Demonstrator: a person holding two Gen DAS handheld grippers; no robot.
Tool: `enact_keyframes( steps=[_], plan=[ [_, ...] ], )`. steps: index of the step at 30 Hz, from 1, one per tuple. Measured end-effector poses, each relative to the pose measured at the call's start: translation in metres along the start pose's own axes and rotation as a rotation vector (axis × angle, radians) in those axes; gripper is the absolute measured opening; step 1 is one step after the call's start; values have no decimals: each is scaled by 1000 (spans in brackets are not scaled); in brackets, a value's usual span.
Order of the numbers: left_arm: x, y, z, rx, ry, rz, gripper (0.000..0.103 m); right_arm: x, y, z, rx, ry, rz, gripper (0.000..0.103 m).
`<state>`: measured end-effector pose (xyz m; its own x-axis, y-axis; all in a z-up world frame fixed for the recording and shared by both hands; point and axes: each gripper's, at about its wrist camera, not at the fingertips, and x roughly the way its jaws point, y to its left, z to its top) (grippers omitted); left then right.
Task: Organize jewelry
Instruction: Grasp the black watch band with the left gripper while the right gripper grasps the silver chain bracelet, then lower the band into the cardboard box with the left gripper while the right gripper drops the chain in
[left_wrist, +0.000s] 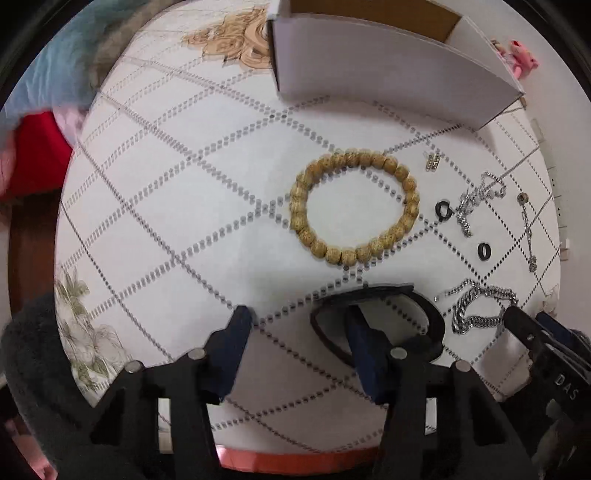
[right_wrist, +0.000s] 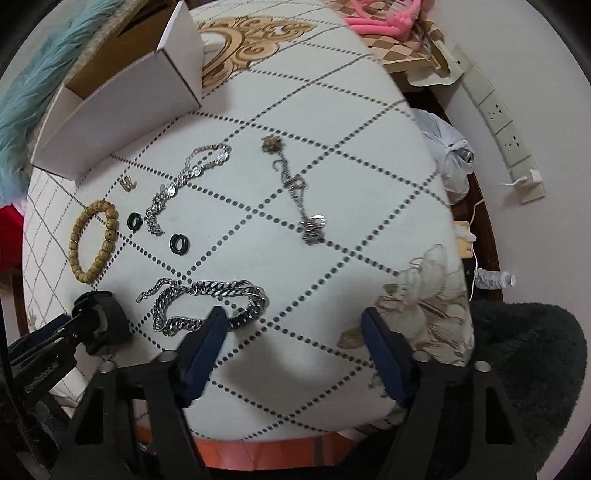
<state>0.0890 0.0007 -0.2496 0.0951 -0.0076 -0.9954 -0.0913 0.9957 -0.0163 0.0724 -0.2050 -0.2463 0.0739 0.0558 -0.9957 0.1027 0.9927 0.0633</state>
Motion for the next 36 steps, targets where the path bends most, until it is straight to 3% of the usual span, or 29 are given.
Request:
enact_keyframes(
  steps=[3,5,7,8,9,15,24,31,36],
  plan=[
    [-4,-2,-3,41,-35,-1,13,0,9,0,-27,-45,-41,67],
    [-6,0,-6,51,-43,-3,10,1,12,0,-41,-78,-63,59],
    [-8,5,-9,48,-47,1,10,-1,18,-4,-69,-105,-64,38],
    [-5,9,-11,47,-54,1,10,-2,20,-6,-84,-114,-63,13],
    [-6,11,-14,45,-55,2,10,-3,23,-8,-91,-113,-65,8],
    [-23,30,-29,59,-85,9,8,-10,12,-17,-33,-109,31,7],
    [-91,56,-29,49,-181,-46,8,-80,22,-12,-52,-220,164,6],
    [-142,51,4,41,-282,-108,8,-139,37,19,-104,-318,246,2],
    [-152,35,58,38,-340,-116,8,-174,54,56,-144,-397,283,2]
  ],
)
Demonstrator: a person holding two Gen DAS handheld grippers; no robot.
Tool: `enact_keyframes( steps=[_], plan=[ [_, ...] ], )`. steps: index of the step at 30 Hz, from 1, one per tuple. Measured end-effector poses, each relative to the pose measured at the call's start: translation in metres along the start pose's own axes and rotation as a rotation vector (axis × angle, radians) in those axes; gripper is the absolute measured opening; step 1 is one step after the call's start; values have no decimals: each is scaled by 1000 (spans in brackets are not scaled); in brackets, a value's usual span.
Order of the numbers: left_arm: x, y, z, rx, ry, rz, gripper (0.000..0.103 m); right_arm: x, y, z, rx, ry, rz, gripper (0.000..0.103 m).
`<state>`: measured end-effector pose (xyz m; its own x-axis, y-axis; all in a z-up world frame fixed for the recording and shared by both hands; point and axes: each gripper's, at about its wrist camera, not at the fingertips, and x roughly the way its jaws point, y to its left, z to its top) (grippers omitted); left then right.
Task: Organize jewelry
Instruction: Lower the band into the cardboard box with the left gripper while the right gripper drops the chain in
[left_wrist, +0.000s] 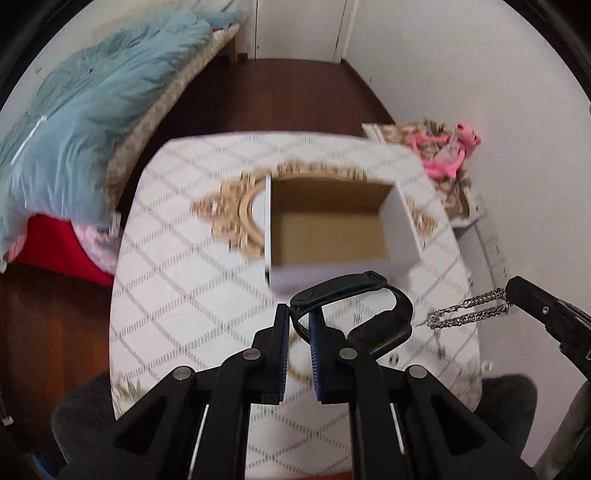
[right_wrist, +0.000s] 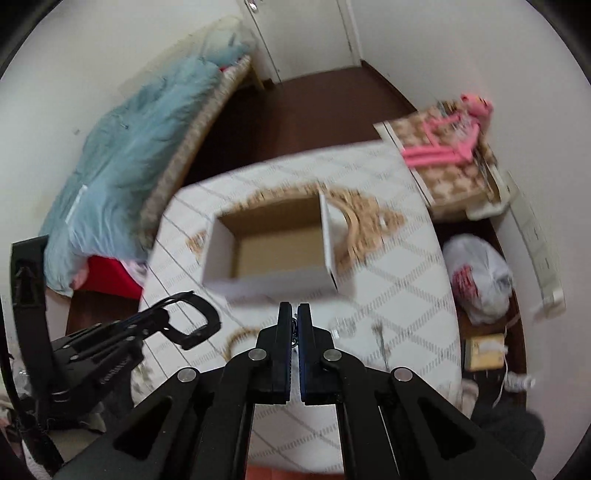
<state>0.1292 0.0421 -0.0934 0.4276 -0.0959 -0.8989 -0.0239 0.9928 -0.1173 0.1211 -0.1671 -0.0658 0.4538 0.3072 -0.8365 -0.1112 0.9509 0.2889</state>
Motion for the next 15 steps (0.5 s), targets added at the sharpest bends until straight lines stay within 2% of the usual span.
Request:
enact_keyframes(
  steps=[6,11,15],
  plan=[
    [15,8,49,7,-16,10,8,12,18,54,-39,-23,32,2],
    [44,14,76,13,32,-1,8,55,24,91,-50,46,38,2],
    [79,18,88,9,104,-15,8,92,19,105,-50,106,29,2]
  ],
)
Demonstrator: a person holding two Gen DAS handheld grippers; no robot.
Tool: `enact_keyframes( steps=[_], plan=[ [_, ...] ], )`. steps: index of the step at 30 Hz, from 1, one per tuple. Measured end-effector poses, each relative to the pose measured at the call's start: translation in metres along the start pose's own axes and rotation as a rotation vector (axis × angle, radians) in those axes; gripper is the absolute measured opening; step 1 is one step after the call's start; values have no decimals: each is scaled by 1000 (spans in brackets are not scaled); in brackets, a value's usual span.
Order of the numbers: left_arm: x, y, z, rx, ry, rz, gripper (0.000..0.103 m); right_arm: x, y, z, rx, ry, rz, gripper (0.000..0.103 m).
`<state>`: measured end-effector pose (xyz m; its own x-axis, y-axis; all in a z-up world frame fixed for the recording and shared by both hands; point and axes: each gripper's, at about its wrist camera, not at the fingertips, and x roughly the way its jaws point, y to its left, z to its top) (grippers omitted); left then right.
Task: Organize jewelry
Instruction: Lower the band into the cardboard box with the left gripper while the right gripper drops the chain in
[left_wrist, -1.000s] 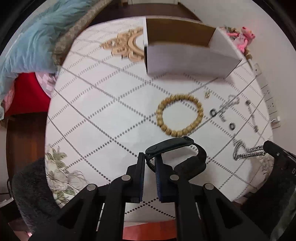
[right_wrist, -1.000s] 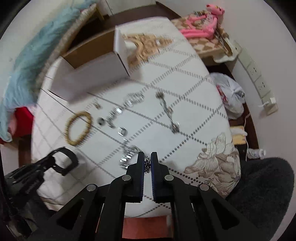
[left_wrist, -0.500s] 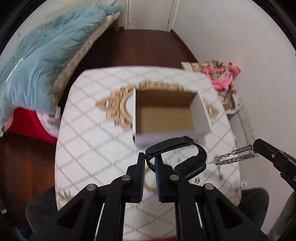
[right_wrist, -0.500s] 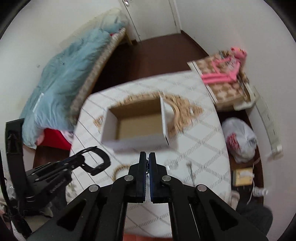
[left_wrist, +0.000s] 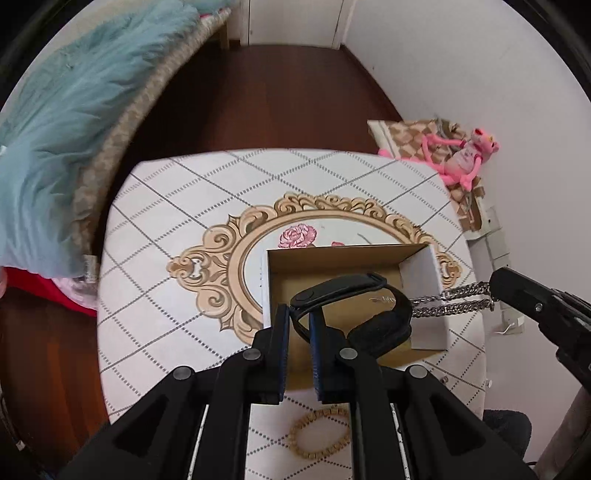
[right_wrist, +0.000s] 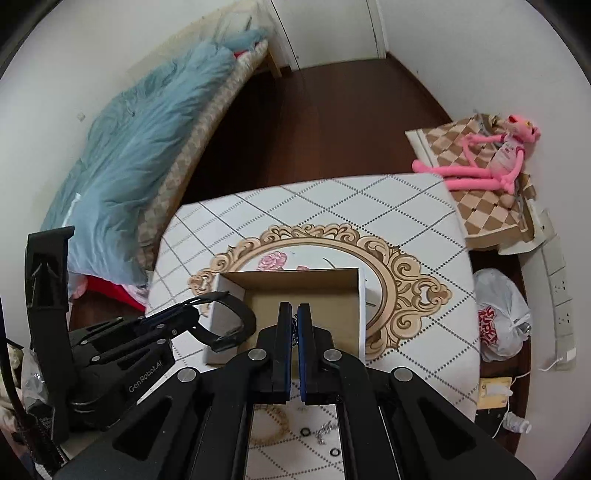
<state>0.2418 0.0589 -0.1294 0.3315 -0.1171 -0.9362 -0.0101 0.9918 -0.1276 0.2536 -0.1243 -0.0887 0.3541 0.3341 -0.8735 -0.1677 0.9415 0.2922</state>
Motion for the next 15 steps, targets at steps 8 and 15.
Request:
enact_keyframes(
  steps=[8,15],
  plan=[
    [33,2,17,-45,90,-53,15,42,-11,17,-4,77,15,3],
    [21,3,30,-58,45,-11,96,62,-26,21,43,176,66,7]
  ],
)
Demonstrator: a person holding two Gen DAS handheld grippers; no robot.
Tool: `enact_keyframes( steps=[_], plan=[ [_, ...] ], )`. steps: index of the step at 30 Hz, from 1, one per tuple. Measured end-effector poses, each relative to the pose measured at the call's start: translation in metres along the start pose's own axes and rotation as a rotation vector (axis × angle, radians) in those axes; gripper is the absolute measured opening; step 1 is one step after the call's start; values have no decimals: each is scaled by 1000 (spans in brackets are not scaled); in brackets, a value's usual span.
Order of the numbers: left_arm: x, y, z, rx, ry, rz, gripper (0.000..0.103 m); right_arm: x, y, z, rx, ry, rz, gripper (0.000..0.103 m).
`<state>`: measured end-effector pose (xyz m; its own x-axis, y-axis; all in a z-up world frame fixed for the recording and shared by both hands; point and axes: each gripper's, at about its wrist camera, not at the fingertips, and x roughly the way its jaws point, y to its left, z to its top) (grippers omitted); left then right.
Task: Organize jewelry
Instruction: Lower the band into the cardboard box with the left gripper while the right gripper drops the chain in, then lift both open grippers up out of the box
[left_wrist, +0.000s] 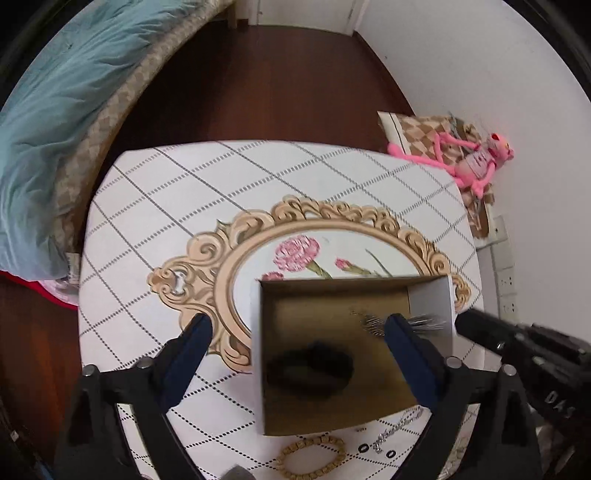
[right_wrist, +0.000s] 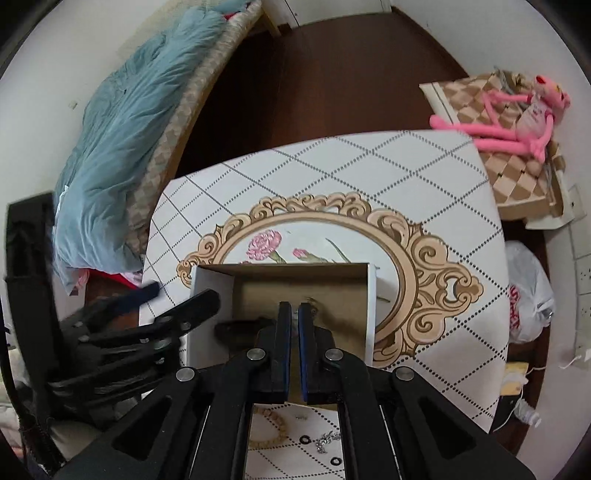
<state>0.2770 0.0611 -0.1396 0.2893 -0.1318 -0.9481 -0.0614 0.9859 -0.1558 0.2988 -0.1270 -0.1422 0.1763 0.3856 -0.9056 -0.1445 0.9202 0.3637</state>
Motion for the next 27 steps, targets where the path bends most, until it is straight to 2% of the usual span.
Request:
enact_keyframes(
  steps=[1,3,7,8,9,14,17,22,27],
  plan=[
    [-2,2,0,0,-5,9,96,0,-1,-1,-2,4,-4,12],
    [-5,5,1,0,-10,39,96,-1,-3,-4,-6,4,-24,37],
    [-12,14,-6,-14,-46,101,97,-5,-1,-13,-36,-13,-99,66],
    [-14,17,-10,-14,-64,114,98,-4,-1,-18,-41,-14,-136,82],
    [-17,19,-15,-20,-83,133,98,-3,-1,-21,-47,-15,-165,93],
    [-19,25,-39,-11,-124,199,99,14,4,-48,-80,-10,-278,95],
    [-16,24,-50,8,-104,231,99,20,1,-60,-72,-6,-304,95],
    [-25,22,-65,9,-104,242,99,17,3,-72,-69,-31,-338,95],
    [-50,17,-80,1,-153,261,99,-3,12,-80,-80,-79,-355,95]
  ],
)
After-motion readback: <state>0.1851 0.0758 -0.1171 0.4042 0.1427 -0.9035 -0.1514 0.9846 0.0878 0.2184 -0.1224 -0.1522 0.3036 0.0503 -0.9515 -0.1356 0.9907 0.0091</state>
